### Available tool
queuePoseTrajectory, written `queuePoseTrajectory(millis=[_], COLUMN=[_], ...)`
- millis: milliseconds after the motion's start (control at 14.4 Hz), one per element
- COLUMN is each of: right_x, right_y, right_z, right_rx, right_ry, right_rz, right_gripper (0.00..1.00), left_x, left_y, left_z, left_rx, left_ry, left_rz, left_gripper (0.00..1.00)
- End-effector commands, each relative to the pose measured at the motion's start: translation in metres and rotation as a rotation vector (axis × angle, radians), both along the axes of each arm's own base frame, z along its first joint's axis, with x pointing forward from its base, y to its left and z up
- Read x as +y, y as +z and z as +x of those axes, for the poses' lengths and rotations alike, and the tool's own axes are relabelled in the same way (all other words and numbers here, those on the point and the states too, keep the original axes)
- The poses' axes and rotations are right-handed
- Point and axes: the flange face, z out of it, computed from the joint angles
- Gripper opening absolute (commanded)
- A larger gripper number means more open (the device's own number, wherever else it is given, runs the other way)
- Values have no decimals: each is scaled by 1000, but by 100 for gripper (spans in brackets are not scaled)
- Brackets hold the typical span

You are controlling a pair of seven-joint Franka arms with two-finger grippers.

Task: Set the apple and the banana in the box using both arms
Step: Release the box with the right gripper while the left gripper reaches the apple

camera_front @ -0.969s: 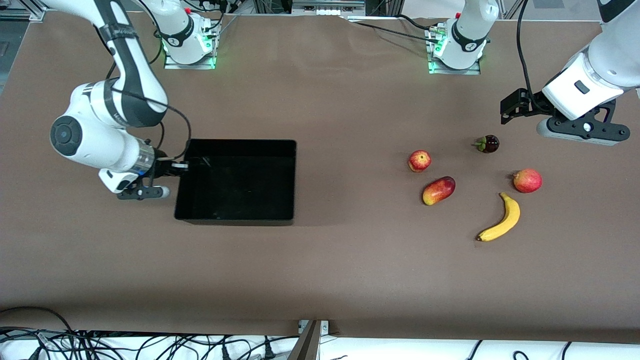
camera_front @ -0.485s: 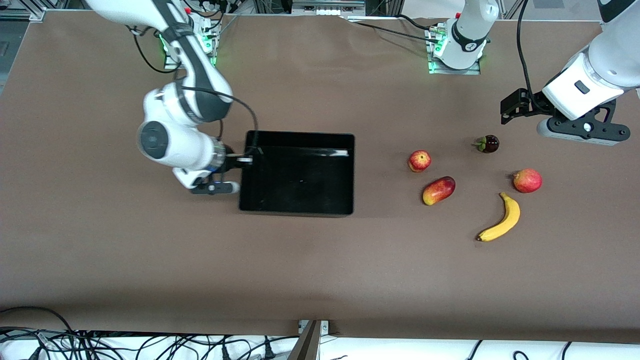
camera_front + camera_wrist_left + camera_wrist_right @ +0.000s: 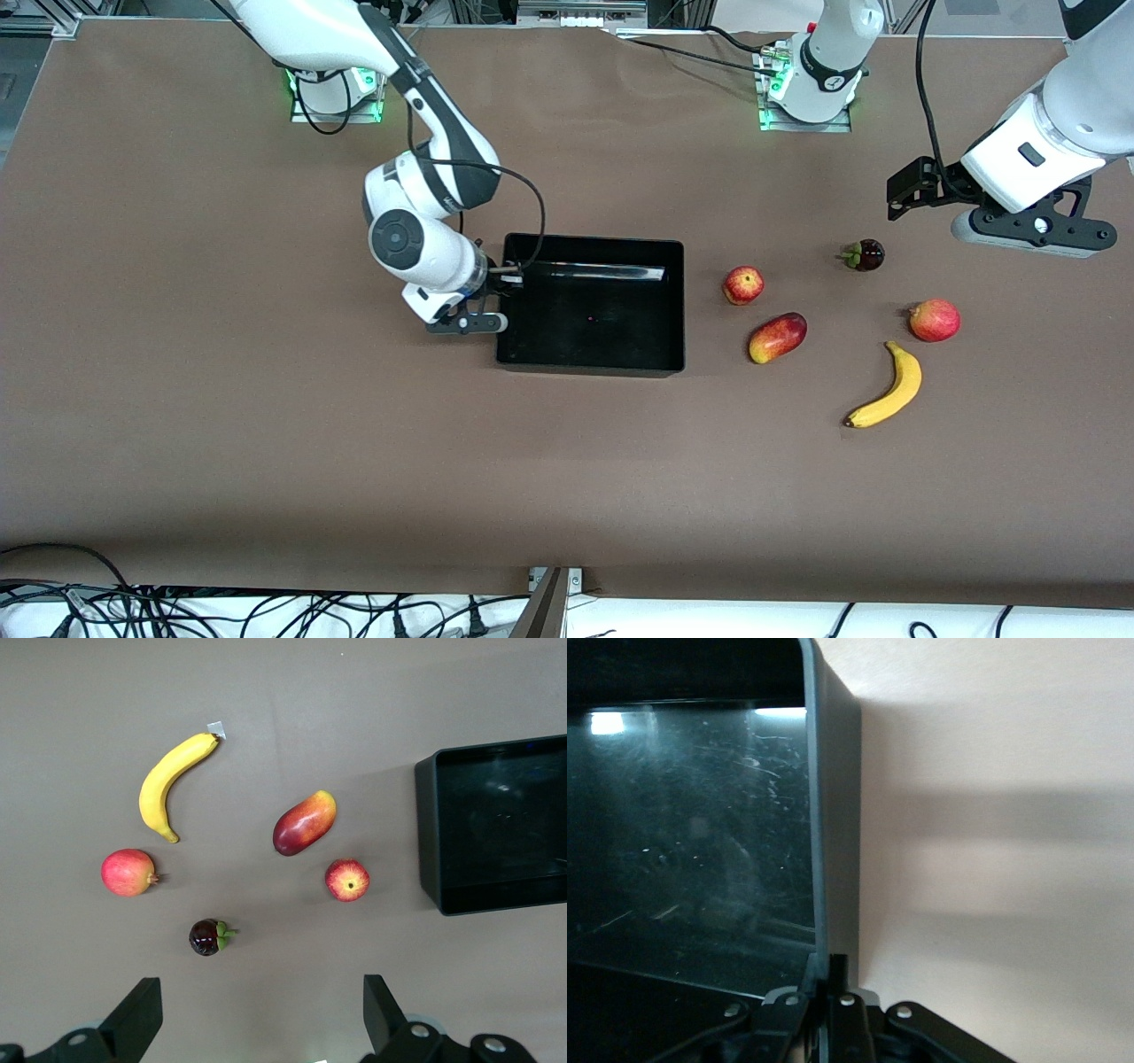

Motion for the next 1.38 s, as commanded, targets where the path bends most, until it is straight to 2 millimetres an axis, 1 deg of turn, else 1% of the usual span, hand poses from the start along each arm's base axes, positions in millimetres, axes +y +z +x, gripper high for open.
queuePoseTrajectory(millis=[0,69,277,346,415,485,623,692,762,831,900,969,1038,1108,1177,1246,1315], right_x=[10,13,9,8,9,10,13,12,12,12,12,13,14,18,21,21,21], right_y=[7,5,-1,-3,-6,-4,-6,-7,-8,-7,-7,-5,1,12,24,33,47], right_z=[5,3,5,5,6,8,9,9,9,9,9,10,16,21,25,27,32], right_rx=[-19,-18,-35,-39,-40,-47,-51,-59,-60,-62,-62,-66,-79,-100,-110,-102,-93], right_ry=[-8,3,37,47,52,53,62,81,85,85,83,88,82,87,84,84,82], right_rz=[20,19,-11,-22,-25,-21,-23,-33,-39,-38,-35,-35,-24,-15,-3,-1,1], right_gripper=[0,0,0,0,0,0,0,0,0,0,0,0,43,99,100,100,100], left_x=[2,4,4,2,-2,-8,-18,-27,-31,-40,-61,-70,-72,-72,-71,-70,-71], left_y=[6,7,5,0,-18,-25,-33,-43,-63,-88,-116,-138,-162,-188,-215,-238,-262], left_z=[0,0,1,1,6,1,-3,-4,-1,2,2,4,6,6,6,5,2], left_rx=[-1,-2,1,15,63,117,156,173,211,252,267,245,212,183,149,109,86], left_ry=[-6,-3,-12,-17,-22,-31,-45,-60,-52,-45,-51,-25,10,19,22,27,31], left_rz=[23,21,22,24,30,38,40,42,39,39,52,63,62,53,42,28,18], left_gripper=[100,100,100,100,100,100,100,100,100,100,100,100,100,100,100,100,100])
